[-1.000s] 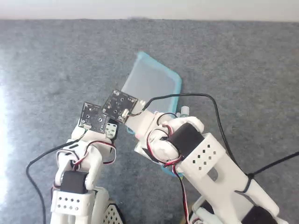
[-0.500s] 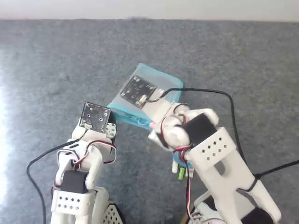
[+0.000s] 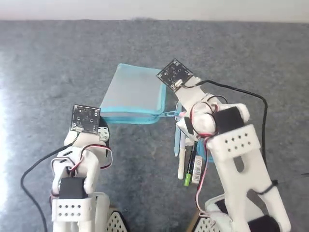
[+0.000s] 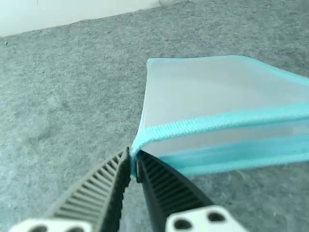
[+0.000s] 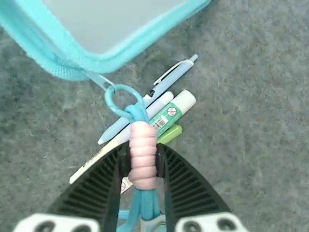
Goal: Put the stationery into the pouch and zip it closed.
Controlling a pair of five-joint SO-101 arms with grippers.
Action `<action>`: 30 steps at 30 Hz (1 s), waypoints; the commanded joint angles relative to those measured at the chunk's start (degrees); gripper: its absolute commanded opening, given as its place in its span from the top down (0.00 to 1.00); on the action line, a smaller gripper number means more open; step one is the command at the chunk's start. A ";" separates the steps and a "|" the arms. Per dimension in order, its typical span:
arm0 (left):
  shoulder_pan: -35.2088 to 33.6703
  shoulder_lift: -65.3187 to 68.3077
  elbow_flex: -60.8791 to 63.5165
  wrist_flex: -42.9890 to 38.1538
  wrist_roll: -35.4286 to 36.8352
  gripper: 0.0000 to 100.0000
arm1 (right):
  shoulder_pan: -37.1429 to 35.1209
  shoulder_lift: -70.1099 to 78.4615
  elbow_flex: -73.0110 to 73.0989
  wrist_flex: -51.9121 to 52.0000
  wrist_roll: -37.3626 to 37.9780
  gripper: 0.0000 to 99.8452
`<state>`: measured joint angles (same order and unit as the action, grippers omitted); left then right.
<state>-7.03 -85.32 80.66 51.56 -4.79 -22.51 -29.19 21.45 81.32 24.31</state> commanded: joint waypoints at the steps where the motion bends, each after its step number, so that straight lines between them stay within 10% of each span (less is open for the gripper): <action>1: -1.41 -0.79 -0.22 0.18 0.97 0.99 | -0.57 1.89 -0.53 -0.57 0.35 0.99; 10: -1.58 -0.44 -0.22 -1.14 3.43 0.99 | -20.00 -10.07 -0.44 4.62 -3.60 0.68; 21: -11.08 -0.44 -0.57 -3.52 5.54 0.99 | -1.19 -16.13 19.25 -5.41 -8.70 0.58; 30: -11.16 -0.44 -0.31 -3.25 5.54 0.99 | -3.56 -3.03 33.32 -17.98 -22.33 0.58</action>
<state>-17.76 -85.32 80.66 49.89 -0.22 -24.62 -34.90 54.59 65.05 4.79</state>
